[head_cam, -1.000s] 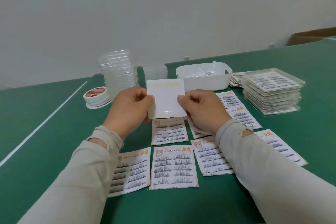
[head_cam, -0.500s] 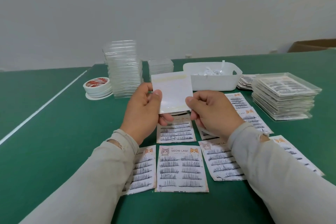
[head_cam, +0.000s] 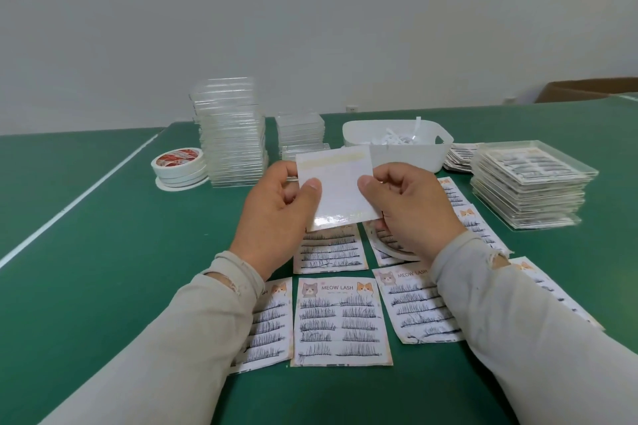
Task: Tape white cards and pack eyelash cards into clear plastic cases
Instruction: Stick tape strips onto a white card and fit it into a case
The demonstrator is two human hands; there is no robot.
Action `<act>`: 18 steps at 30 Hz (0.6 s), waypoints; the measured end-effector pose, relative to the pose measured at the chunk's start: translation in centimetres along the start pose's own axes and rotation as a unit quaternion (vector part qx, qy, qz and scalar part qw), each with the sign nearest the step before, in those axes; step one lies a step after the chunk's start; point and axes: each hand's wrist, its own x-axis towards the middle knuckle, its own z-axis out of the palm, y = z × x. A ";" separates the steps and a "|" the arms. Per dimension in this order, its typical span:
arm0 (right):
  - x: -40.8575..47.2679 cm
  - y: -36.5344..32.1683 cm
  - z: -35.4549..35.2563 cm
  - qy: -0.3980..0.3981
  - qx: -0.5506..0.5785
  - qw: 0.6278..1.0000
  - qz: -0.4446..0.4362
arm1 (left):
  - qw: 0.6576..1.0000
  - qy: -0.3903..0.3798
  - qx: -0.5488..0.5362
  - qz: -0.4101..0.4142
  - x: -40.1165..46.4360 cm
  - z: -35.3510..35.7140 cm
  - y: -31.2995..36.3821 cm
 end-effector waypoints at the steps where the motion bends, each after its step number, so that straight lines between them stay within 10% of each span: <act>1: 0.0 0.0 -0.1 0.000 -0.012 1.000 -0.006 | 1.000 0.007 -0.006 0.005 0.1 0.1 0.0; 12: 0.3 -0.4 -0.6 0.021 -0.037 0.999 -0.017 | 0.999 0.019 -0.036 0.030 0.1 0.5 -0.1; 18: 0.6 -2.7 -4.6 0.042 -0.258 0.965 -0.028 | 0.987 0.152 -0.049 -0.008 1.2 -0.6 -0.1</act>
